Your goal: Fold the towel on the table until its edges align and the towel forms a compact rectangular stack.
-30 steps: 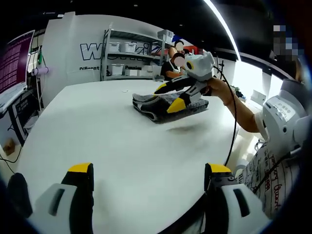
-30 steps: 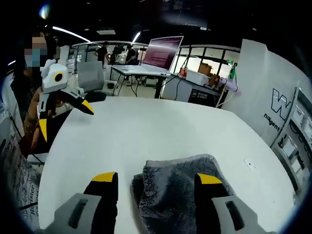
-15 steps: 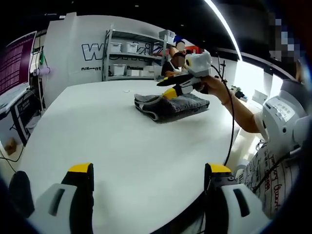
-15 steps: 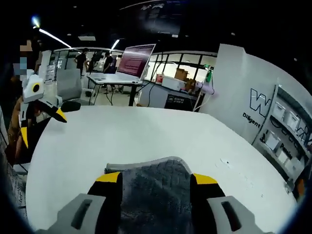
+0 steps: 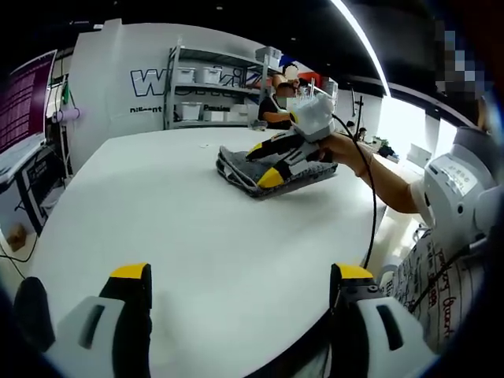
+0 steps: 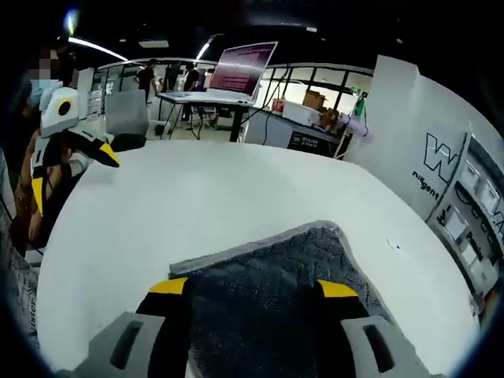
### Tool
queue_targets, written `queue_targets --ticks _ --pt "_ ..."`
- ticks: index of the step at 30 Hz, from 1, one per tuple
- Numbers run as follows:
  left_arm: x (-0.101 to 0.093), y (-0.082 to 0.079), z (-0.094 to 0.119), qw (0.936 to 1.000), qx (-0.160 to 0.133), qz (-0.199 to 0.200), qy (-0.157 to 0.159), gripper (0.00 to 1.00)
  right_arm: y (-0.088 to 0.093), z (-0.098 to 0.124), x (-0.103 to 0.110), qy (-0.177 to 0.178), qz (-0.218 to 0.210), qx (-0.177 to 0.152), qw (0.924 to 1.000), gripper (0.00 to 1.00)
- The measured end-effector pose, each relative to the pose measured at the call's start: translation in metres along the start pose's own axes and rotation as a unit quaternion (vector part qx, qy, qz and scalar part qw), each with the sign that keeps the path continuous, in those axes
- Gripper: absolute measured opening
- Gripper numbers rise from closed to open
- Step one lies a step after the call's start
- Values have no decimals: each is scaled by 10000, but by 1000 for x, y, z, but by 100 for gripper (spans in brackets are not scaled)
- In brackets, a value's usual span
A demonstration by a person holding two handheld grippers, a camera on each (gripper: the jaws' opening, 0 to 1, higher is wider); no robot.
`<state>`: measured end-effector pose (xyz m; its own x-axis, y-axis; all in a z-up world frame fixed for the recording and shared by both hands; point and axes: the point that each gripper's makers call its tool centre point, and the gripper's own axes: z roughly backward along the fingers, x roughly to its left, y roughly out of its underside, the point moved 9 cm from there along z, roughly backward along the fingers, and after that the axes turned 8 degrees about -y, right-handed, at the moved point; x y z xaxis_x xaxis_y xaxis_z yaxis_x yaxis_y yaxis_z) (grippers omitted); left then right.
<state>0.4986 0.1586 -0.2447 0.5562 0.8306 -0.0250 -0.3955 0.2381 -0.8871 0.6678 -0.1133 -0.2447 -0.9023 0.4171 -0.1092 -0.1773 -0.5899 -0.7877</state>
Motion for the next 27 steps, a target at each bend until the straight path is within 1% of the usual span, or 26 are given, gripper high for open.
queue_targets --ticks 3,7,11,15,17,18,19,20,23,27 --pt "0 0 1 10000 -5 -9 -10 98 3 6 -3 26 -122 -95 9999 68" --pt "0 -1 0 10000 -2 -42 7 98 2 18 -3 166 -102 -254 9995 70" --pt "-2 -4 -3 10000 -12 -77 62 98 5 35 -7 278 -137 -342 9989 74" --pt "-4 -8 -5 9998 -25 -131 130 99 12 53 -16 370 -348 -446 9977 79" --pt "-4 -8 -6 9998 -27 -139 129 99 19 63 -21 378 -534 -509 9966 86" --pt "-4 -9 -6 9998 -26 -127 132 99 23 67 -23 394 -689 -569 9952 91" --pt "-4 -9 -6 9998 -32 -125 138 99 27 72 -25 406 -796 -588 9943 99" --pt "-4 -10 -6 9998 -39 -130 143 99 30 75 -27 416 -844 -582 9939 98" --pt "-5 -12 -7 9997 -55 -148 159 99 48 92 -32 479 -980 -497 9928 99" --pt "-7 -17 -10 9995 -119 -192 238 99 62 113 -36 607 -1116 -462 9908 99"
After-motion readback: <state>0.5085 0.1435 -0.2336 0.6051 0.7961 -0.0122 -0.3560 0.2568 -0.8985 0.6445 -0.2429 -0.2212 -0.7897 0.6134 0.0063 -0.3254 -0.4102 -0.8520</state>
